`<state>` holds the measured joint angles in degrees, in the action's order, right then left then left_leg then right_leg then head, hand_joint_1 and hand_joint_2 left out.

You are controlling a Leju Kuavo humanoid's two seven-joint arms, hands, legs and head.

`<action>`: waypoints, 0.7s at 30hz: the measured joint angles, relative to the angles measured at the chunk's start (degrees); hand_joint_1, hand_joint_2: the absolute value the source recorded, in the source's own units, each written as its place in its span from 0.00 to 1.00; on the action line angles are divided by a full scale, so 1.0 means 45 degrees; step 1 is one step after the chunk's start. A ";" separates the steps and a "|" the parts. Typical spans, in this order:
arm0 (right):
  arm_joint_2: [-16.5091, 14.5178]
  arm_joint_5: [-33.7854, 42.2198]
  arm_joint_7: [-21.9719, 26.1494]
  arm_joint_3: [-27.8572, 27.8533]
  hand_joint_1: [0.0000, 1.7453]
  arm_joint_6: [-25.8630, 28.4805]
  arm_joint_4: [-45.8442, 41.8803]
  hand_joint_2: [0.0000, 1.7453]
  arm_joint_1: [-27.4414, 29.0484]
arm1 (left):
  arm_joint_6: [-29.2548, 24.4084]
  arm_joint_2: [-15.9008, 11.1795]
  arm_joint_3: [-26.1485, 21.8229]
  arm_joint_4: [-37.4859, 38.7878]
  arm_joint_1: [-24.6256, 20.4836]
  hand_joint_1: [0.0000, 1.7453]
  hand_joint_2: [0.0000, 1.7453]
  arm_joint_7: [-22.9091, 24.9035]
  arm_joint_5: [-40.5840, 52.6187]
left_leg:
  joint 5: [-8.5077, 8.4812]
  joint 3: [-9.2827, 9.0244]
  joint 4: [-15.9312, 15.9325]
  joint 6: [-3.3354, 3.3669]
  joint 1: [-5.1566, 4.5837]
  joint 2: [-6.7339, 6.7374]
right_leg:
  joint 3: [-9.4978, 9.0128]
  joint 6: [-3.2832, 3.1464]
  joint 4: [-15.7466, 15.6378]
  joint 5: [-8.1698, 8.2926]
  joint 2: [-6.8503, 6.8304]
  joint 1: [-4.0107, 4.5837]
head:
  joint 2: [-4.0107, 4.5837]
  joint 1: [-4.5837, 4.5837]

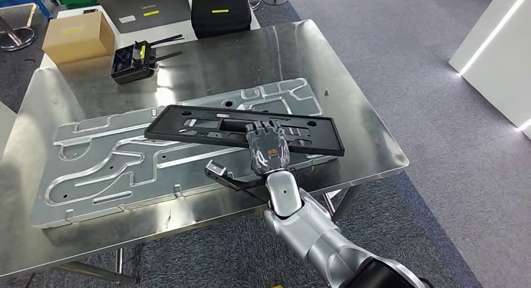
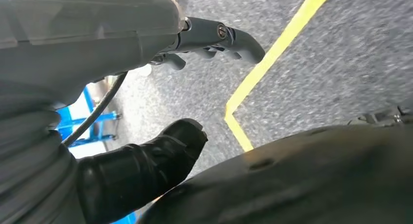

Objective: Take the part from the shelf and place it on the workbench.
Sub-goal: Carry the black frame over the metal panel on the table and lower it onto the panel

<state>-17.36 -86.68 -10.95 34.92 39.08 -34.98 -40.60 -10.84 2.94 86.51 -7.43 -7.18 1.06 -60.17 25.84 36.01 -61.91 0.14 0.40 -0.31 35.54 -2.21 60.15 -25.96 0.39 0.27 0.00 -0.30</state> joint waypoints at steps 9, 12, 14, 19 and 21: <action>0.0274 -0.0427 -0.0022 0.0019 0.00 0.0062 0.0187 0.00 0.0813 | -0.0484 0.0124 0.0005 0.0000 -0.0011 0.00 1.00 -0.0291 -0.0022 | -0.0246 -0.0454 0.0960 0.0385 0.0040 0.0013 | 0.1109 0.0534 0.2391 -0.1331 -0.0017 -0.0052 | 0.0000 0.0002; 0.0655 -0.0459 -0.0013 0.0009 0.00 0.0085 0.0168 0.00 0.1239 | -0.0977 0.0234 0.0005 0.0000 0.0024 0.00 1.00 -0.0002 0.0013 | -0.0210 -0.0454 0.0896 0.0386 0.0040 -0.0006 | 0.1426 0.0602 0.2979 -0.1198 -0.0021 -0.0133 | 0.0000 0.0007; 0.0804 -0.0467 -0.0005 0.0001 0.00 0.0087 0.0121 0.00 0.1357 | -0.1054 0.0298 0.0005 0.0000 0.0037 0.00 0.75 0.0057 -0.0001 | -0.0144 -0.0449 0.0801 0.0322 0.0040 -0.0007 | 0.0648 0.0572 0.1372 -0.0424 -0.0032 -0.0161 | 0.0000 0.0005; 0.0956 -0.0628 0.0044 -0.0082 0.00 0.0094 0.0022 0.00 0.1437 | -0.0708 0.0363 0.0005 0.0000 0.0006 0.00 0.00 0.0092 -0.0171 | -0.0049 -0.0445 0.0720 0.0033 -0.0024 0.0005 | -0.0039 0.0293 -0.0071 0.0007 -0.0016 -0.0088 | 0.0000 -0.0001; 0.0982 -0.0658 0.0085 -0.0176 0.00 0.0096 -0.0016 0.00 0.1456 | -0.0680 0.0366 0.0002 0.0000 0.0015 0.00 0.00 0.0114 -0.0261 | 0.0229 -0.0316 0.0380 -0.0088 -0.0001 0.0007 | -0.0090 0.0144 -0.0159 0.0068 -0.0033 -0.0131 | 0.0000 -0.0004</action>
<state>-12.94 -89.64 -10.57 34.13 39.51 -35.05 -34.05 -13.90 4.59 86.52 -7.43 -7.11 1.57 -61.34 26.87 34.59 -60.19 -0.26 0.40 -0.28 35.14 -1.56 59.44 -25.66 0.24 -0.31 0.00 -0.31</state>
